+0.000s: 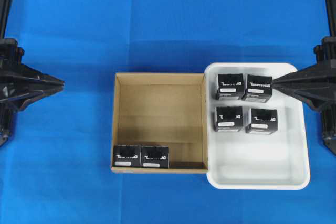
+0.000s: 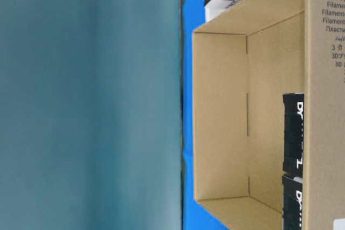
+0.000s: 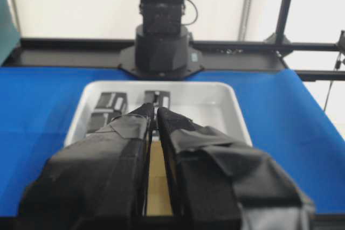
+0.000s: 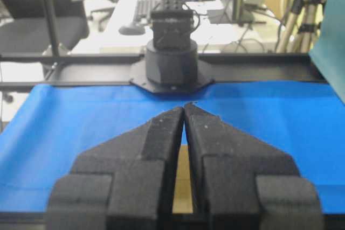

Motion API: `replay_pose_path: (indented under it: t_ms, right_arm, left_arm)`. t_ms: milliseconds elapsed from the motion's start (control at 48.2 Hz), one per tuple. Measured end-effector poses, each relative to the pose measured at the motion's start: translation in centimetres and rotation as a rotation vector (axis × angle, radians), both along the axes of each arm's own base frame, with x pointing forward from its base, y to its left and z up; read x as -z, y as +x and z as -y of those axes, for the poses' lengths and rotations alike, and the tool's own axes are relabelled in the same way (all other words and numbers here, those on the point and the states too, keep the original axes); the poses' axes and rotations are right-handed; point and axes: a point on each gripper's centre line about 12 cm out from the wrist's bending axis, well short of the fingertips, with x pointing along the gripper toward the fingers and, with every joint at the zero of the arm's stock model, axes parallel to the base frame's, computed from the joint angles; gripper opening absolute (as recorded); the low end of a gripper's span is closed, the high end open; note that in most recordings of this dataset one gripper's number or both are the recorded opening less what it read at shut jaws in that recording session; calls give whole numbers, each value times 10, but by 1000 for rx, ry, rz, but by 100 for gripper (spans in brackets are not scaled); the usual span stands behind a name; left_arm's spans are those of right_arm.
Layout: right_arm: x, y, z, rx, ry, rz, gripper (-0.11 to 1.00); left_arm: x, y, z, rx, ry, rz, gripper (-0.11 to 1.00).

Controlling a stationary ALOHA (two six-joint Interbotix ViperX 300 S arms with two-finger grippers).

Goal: Pick the box from inside the cardboard box.

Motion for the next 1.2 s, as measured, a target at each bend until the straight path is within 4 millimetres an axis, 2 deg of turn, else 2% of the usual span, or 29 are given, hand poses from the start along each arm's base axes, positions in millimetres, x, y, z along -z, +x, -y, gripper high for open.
replay_pose_path:
  t_ms: [62,125,249,374,643,851,1204]
  right_arm:
    - [1,0,0,0,14,-8,10]
    - [4,1,1,4,52,-38,2]
    - [13,2,2,10,135,-165,-1]
    - [14,4,1,12,197,-299,-1]
    - [-3,15,-1,28,278,-568,-1]
    - [-12,44,-4,30,285,-750,-1]
    - [-11,104,-7,43,275,-1118,-1]
  left_arm:
    - [6,2,0,0,-9,-45,13]
    - [13,5,0,1,-23,-98,4]
    - [15,6,0,0,-24,-146,-5]
    - [14,5,0,-1,-26,-175,-7]
    - [11,4,4,18,-29,-241,-7]
    - [10,5,5,21,-28,-250,-7]
    - [8,5,5,23,-29,-263,-7]
